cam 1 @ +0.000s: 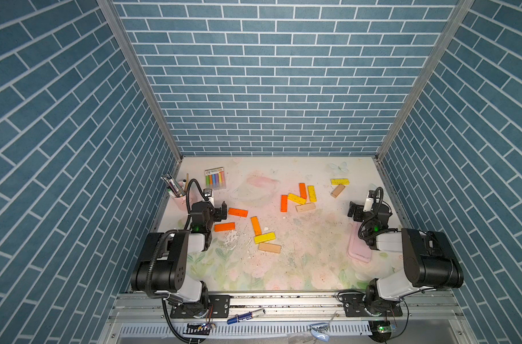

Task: Assemble the number 6 with building blocks
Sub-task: Pick up the building block from the center of the board.

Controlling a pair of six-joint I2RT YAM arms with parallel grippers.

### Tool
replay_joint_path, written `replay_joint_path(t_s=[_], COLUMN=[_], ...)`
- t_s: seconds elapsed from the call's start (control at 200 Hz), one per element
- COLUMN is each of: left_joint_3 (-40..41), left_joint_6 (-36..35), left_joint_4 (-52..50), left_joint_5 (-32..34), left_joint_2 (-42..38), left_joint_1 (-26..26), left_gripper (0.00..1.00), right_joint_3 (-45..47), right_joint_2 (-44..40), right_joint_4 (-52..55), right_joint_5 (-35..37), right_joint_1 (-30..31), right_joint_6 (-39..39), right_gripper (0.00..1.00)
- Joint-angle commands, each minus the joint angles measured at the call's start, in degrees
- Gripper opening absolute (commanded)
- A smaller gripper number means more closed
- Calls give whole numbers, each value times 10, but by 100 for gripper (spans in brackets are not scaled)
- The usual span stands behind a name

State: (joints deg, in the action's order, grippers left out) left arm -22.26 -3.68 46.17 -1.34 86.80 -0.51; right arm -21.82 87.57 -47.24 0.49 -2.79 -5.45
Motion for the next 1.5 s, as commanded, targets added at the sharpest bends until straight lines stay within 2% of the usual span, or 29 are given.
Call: replay_joint_path(t_s=[0.0,0.695,0.78,0.91,0.98,1.08,1.22,1.305,1.4,1.495], left_joint_3=[-11,-11,-14,-47,-77,-133,-256,-319,-359,-363], left_joint_6=[-5,-6,-4,-16,-27,21,66,79,85,118], left_joint_4=[6,6,-1,-97,-183,-295,-491,-595,-661,-692], left_joint_5=[4,6,34,103,137,150,106,89,44,-4], left_joint_2=[5,4,-1,-53,-95,-149,-172,-173,-173,-169], left_joint_1=[-3,-4,-12,-41,-64,-79,-89,-90,-90,-90], left_gripper=[99,99,99,99,99,99,99,99,99,99], right_joint_3=[-12,-11,-9,-5,-15,-31,-55,-91,-147,-192], right_joint_2=[8,7,4,-29,-61,-93,-143,-178,-180,-159], right_joint_4=[-12,-13,-16,1,45,99,167,229,314,372], right_joint_5=[8,9,18,67,99,141,158,124,86,72], right_joint_1=[1,1,2,4,11,13,14,14,17,50], right_joint_6=[25,26,25,9,7,-5,-33,-77,-152,-202], right_gripper=[99,99,97,96,95,93,93,94,92,91])
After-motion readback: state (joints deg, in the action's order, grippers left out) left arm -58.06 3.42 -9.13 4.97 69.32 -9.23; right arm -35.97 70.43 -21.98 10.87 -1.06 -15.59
